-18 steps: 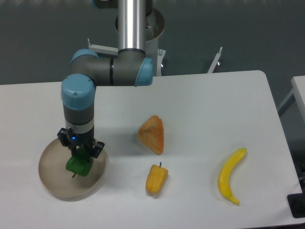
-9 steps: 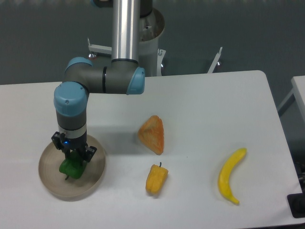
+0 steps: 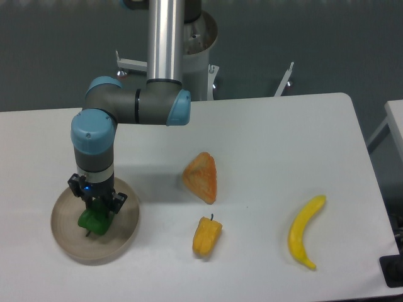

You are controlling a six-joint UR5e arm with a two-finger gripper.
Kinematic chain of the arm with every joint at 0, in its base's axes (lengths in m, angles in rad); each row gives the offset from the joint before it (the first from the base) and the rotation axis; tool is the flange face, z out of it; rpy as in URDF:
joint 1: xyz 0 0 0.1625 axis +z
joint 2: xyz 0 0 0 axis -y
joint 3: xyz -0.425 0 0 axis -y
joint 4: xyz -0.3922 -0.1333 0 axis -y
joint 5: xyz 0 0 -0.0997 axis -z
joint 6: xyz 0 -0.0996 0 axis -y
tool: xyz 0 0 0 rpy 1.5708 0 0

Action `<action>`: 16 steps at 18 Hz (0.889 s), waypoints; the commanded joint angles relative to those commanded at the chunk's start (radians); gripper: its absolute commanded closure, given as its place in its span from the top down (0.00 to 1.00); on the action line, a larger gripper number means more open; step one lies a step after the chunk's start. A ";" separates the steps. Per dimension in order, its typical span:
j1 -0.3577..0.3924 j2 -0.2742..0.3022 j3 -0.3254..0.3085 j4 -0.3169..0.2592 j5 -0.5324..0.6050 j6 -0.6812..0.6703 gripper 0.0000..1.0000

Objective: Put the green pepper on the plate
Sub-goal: 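Open the gripper and raise it away from the pepper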

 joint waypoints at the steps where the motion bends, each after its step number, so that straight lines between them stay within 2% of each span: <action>1: 0.002 0.000 0.000 0.000 0.000 0.002 0.73; 5: 0.003 0.009 0.002 0.000 -0.002 0.012 0.91; 8: 0.011 0.031 0.002 0.000 -0.003 0.017 0.99; 11: 0.052 0.064 0.000 -0.009 -0.002 0.050 0.99; 16: 0.155 0.097 0.000 -0.018 0.008 0.230 0.99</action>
